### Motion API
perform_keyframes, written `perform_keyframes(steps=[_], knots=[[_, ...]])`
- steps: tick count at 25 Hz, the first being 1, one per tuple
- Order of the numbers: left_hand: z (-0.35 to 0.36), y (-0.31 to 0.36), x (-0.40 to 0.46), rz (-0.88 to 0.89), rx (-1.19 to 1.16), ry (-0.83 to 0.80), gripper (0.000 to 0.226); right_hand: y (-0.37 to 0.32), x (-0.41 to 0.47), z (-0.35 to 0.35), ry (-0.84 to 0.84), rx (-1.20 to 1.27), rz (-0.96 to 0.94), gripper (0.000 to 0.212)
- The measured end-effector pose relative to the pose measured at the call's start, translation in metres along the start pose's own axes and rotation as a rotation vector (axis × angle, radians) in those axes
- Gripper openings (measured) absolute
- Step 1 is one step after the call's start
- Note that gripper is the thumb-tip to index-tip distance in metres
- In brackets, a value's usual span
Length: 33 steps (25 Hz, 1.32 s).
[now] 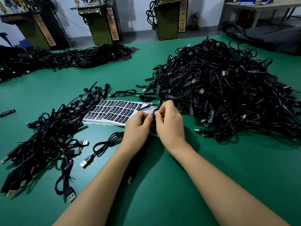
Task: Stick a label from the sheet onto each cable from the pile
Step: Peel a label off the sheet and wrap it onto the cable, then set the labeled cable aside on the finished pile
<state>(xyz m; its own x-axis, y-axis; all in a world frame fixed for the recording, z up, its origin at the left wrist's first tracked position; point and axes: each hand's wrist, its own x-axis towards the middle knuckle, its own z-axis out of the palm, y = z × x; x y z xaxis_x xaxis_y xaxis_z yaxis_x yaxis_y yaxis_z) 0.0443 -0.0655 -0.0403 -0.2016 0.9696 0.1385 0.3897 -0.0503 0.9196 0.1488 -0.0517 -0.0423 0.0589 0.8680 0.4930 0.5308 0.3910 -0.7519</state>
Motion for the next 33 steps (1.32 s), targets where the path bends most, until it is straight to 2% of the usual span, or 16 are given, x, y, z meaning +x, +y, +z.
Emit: perform_keyframes(steps=[5, 9, 11, 15, 17, 21, 25, 33], knots=[[0.0, 0.0, -0.001, 0.032, 0.002, 0.001, 0.019, -0.001, -0.002, 0.002, 0.034, -0.032, -0.024, 0.009], [-0.002, -0.004, 0.002, -0.023, -0.04, -0.03, 0.02, 0.002, 0.0, 0.003, 0.038, 0.035, 0.009, 0.011], [-0.003, -0.006, 0.005, -0.059, -0.071, -0.041, 0.022, 0.005, 0.004, 0.001, 0.088, 0.094, 0.076, 0.011], [-0.005, -0.002, 0.005, -0.125, -0.2, -0.089, 0.026, 0.012, 0.014, -0.005, 0.142, 0.311, 0.356, 0.004], [-0.006, 0.0, 0.004, -0.137, -0.224, -0.103, 0.026, 0.012, 0.016, -0.007, 0.116, 0.397, 0.422, 0.008], [-0.007, 0.004, 0.003, -0.134, -0.252, -0.096, 0.025, 0.009, 0.012, -0.005, -0.032, 0.32, 0.293, 0.015], [-0.008, 0.004, 0.001, -0.127, -0.306, -0.115, 0.024, 0.011, 0.01, -0.004, -0.14, 0.305, 0.249, 0.021], [-0.007, -0.001, 0.004, -0.124, -0.252, -0.118, 0.025, 0.016, 0.014, -0.005, -0.147, 0.532, 0.366, 0.01]])
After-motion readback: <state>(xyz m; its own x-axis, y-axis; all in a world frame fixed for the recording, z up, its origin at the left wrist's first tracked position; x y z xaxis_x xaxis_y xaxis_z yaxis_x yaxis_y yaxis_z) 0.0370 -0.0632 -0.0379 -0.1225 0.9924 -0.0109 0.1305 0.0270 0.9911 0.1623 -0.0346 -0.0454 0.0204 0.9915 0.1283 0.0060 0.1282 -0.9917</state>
